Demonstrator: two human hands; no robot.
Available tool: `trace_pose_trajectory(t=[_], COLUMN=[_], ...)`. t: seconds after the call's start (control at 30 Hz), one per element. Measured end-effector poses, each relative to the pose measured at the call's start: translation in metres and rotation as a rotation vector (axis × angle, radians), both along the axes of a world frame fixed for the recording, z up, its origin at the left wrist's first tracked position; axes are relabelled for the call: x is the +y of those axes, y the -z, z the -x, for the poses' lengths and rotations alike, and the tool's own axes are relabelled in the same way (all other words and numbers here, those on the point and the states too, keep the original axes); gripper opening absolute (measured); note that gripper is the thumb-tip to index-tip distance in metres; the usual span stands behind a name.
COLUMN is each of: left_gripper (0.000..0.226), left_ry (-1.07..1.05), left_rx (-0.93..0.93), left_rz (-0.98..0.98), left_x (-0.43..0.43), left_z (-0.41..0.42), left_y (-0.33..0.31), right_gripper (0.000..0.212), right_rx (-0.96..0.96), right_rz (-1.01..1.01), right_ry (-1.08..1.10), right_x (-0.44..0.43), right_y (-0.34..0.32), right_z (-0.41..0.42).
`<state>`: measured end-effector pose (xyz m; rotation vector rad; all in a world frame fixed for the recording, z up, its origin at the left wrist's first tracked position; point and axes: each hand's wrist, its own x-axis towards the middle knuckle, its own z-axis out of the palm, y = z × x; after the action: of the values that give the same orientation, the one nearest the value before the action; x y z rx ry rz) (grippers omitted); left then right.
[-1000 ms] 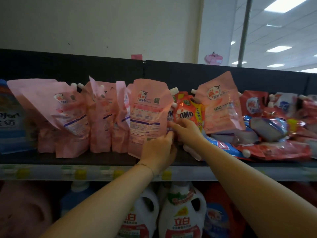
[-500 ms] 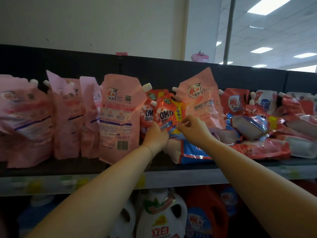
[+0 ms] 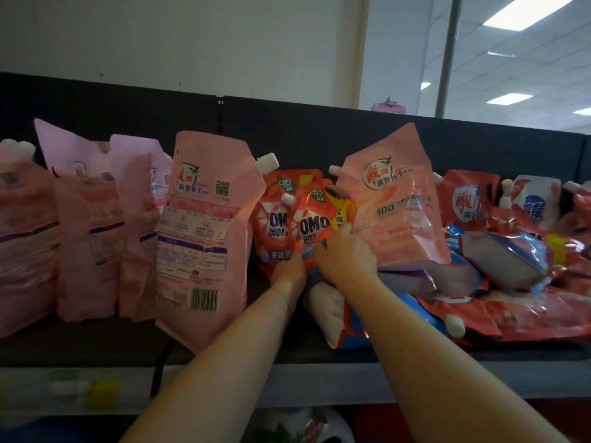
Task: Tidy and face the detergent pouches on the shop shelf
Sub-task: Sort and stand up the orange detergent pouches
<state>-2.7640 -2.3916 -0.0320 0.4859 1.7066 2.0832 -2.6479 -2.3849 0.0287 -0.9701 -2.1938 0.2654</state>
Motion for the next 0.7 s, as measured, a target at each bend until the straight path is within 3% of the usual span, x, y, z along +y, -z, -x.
trace_pose_trajectory(t=[0.1,0.2,0.33,0.43,0.53,0.7], left_gripper=[0.06,0.058,0.103,0.078,0.058,0.045], left_ry=[0.076,0.076,-0.124,-0.325,-0.406,-0.495], left_rx=[-0.11,-0.189,-0.106,0.036,0.148,0.387], left_rz=[-0.093,-0.187,-0.136,-0.123,-0.209,-0.26], left_x=[-0.02,-0.026,-0.032,-0.045,-0.051,-0.06], left_z=[-0.021,-0.023,-0.019,-0.025,-0.033,-0.033], left_y=[-0.017,-0.021,-0.02,-0.025,-0.028,-0.032], right_gripper=[0.031,0.028,0.022,0.028,0.05,0.075], right_rx=[-0.047,-0.095,-0.039,-0.034,-0.068,-0.179], right_rz=[-0.046,-0.063,-0.026,0.018,0.086,0.111], right_ry=[-0.01,-0.075,-0.239,-0.379,-0.543,-0.709], right_x=[0.005,0.006,0.008,0.008,0.009,0.01], right_y=[0.003,0.006,0.006,0.006,0.009,0.011], right_z=[0.0,0.001,0.002,0.004,0.005,0.005])
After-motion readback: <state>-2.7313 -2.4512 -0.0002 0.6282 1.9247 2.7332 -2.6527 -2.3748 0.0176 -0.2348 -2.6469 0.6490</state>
